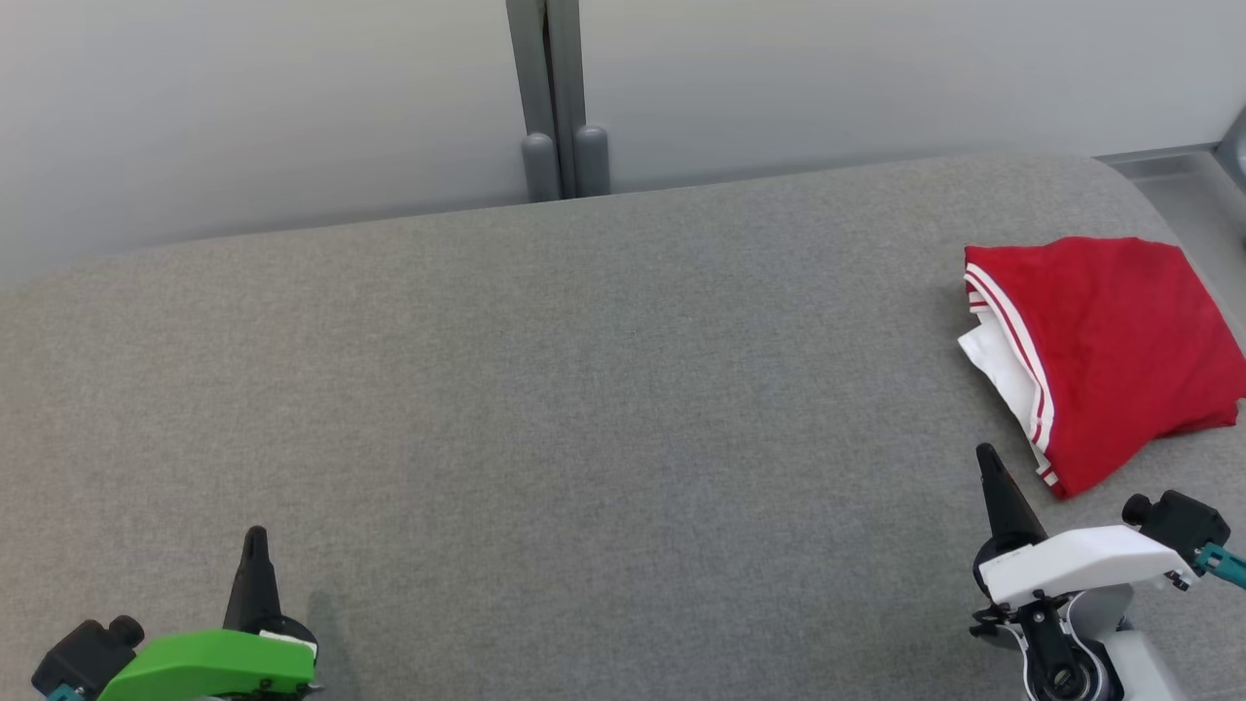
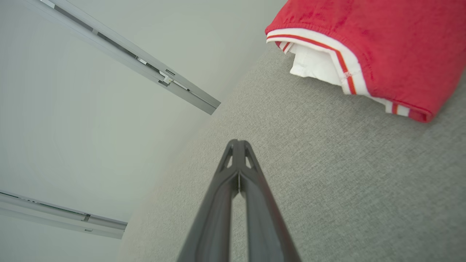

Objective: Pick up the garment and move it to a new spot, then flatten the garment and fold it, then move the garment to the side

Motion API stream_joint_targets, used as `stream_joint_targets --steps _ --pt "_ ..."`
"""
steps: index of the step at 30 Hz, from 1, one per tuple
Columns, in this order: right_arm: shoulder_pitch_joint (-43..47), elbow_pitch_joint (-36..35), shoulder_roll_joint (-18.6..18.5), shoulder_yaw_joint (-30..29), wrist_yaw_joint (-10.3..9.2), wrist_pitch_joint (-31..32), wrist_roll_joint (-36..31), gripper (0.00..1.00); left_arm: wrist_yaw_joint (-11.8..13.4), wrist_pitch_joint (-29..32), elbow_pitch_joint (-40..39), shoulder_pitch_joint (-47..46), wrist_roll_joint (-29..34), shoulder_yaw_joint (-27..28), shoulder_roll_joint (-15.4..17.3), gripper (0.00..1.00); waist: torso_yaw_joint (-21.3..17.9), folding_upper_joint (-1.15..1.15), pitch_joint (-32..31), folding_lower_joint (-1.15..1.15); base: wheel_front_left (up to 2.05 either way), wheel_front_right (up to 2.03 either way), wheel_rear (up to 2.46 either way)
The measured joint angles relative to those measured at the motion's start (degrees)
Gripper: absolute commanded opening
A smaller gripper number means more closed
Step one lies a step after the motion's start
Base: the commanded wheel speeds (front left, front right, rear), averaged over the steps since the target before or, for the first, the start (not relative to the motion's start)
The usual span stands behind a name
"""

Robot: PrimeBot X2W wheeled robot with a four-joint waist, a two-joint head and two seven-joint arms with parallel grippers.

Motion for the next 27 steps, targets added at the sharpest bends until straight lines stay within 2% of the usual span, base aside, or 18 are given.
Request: stream_joint_targets --steps 27 --pt "1.0 -3.2 -0.1 -1.9 -0.01 4.3 16.2 0.0 0.0 4.3 -1.3 -2.1 -16.2 0.3 0.1 0.0 0.4 0.0 -0.2 0.0 0.0 0.0 0.0"
